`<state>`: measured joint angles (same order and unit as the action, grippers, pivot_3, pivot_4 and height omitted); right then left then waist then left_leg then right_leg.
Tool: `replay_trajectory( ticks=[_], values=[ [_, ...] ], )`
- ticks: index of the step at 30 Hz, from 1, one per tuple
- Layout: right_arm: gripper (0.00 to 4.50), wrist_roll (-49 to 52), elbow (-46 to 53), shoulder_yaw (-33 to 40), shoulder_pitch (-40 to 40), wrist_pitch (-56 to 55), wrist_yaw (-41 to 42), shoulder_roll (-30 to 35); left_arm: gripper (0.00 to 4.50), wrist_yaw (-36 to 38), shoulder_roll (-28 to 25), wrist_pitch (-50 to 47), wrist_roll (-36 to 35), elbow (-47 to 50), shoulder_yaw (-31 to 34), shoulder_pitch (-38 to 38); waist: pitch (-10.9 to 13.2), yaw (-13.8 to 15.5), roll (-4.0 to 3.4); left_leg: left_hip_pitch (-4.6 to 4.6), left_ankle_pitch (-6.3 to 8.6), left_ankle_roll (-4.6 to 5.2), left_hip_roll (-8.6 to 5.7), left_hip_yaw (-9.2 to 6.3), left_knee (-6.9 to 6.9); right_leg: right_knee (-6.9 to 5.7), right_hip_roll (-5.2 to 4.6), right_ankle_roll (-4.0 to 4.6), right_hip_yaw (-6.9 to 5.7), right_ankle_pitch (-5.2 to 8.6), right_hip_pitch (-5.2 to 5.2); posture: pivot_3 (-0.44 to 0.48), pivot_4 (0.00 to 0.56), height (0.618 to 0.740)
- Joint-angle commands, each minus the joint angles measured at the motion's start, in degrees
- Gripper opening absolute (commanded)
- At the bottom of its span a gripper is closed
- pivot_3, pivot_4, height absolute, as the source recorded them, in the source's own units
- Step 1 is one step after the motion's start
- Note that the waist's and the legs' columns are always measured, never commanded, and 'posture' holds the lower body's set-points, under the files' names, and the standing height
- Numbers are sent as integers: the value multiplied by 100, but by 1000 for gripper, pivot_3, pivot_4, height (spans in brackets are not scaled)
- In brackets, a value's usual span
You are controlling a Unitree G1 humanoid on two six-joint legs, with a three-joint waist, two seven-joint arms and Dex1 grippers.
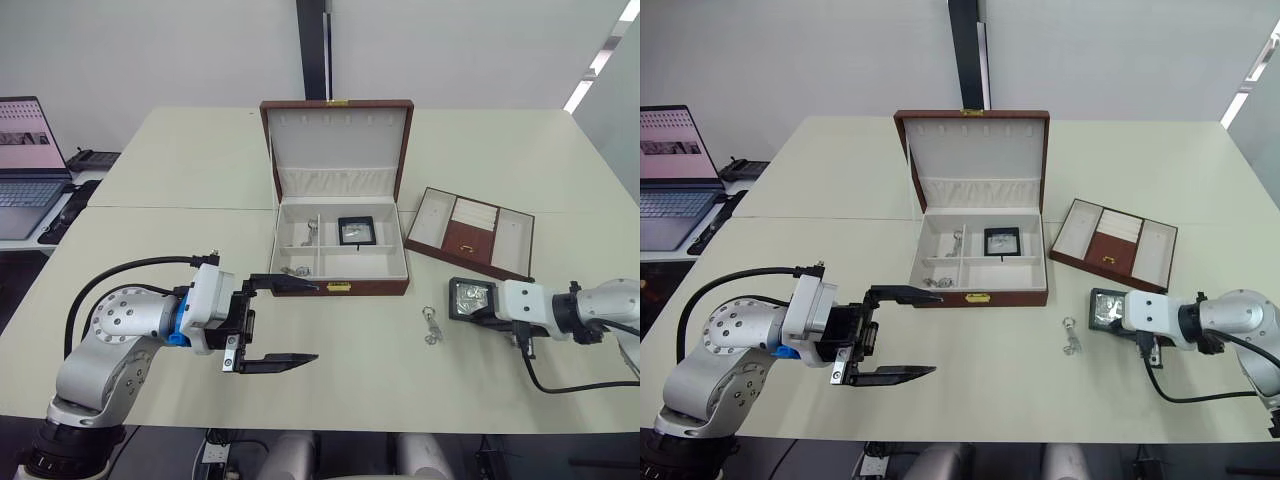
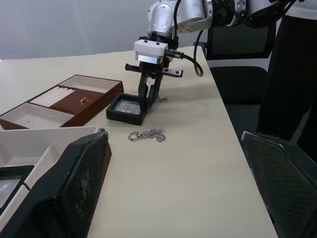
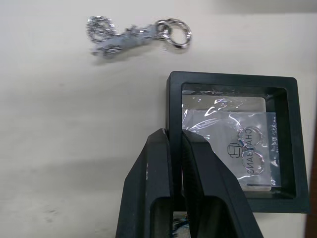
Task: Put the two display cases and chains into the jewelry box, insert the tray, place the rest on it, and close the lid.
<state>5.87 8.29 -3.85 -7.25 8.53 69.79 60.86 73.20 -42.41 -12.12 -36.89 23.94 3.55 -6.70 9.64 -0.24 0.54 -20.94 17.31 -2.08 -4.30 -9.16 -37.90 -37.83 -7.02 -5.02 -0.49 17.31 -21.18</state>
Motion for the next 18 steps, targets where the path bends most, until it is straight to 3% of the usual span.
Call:
replay_trajectory(
  ticks=[1,8,14,18],
  values=[
    [22,417,699,335,61,783,186,278,4500,-56,0,89,19,22,93,0,0,-3,0,0,0,0,0,0,0,0,0,0,0,0,-1,0,150,740],
    [22,1024,1642,551,-225,2350,252,691,4500,-398,-42,34,87,18,302,78,1,-3,-2,-1,1,1,1,0,1,0,0,0,1,0,-3,0,150,740],
    [22,1437,2000,-198,-2046,3709,135,411,4500,-1083,-83,-206,239,-110,532,-64,11,-18,-6,-4,1,2,0,-3,3,1,4,-1,-3,-1,-8,0,150,740],
    [22,1359,1701,-986,-3281,4195,117,-188,4500,-1147,-332,-159,514,-302,714,-13,18,-34,2,-14,1,1,0,-2,5,7,3,-1,-2,-1,-17,0,150,740]
  ],
)
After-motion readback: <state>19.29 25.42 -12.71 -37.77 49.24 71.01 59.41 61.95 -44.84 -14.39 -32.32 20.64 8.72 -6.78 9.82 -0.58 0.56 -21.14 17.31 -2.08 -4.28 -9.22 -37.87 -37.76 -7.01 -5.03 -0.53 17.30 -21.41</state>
